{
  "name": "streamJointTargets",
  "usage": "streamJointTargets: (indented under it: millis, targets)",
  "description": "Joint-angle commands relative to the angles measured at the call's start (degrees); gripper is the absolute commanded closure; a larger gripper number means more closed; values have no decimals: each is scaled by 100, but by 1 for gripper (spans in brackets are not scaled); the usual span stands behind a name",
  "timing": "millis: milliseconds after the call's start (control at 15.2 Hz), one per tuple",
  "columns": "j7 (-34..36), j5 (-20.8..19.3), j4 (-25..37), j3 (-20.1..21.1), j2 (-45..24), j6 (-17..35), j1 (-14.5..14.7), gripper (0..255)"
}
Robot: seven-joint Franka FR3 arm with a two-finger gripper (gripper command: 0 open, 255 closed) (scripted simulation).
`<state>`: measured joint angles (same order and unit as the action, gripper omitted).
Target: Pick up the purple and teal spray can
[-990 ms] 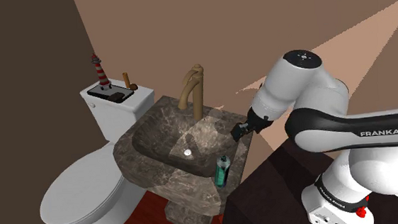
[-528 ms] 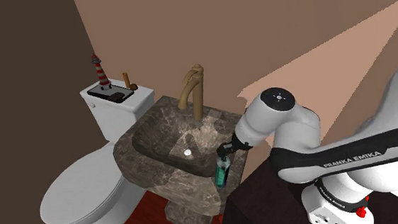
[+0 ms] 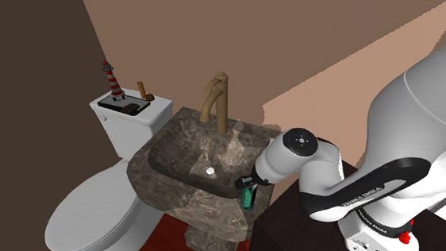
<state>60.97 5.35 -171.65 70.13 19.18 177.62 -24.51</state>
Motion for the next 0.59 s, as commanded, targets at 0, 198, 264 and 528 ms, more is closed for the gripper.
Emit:
streamJointTargets:
  millis: [0, 198, 264, 528]
  targets:
    - [231, -226, 28, 844, -124, 291, -885, 0]
    - [271, -258, 36, 1093, -140, 363, -1139, 0]
    - [274, -260, 37, 1106, -141, 365, -1152, 255]
    - [276, -257, 32, 1100, -140, 367, -1141, 255]
